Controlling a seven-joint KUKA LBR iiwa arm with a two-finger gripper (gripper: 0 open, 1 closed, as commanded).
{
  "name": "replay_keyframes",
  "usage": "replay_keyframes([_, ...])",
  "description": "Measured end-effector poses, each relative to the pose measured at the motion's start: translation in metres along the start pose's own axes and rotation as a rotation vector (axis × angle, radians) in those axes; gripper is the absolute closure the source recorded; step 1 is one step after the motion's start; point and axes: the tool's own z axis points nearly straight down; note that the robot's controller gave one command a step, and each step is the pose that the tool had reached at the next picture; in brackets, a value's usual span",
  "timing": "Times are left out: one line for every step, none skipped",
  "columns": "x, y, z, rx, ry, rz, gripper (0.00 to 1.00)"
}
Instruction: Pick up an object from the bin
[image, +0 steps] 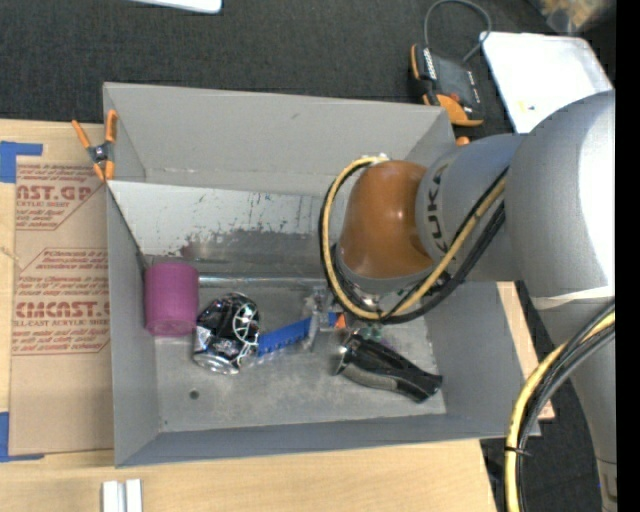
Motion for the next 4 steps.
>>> replay_keyframes([-0.004,0.012,0.000,0.000,-0.003,0.059,1.00])
replay_keyframes([-0.004,0.012,0.000,0.000,-0.003,0.059,1.00])
replay_keyframes([-0.012,0.010,0.000,-0.002,-0.003,0.162,1.00])
replay_keyframes([-0.015,0.022,0.000,0.000,-0.007,0.096,1.00])
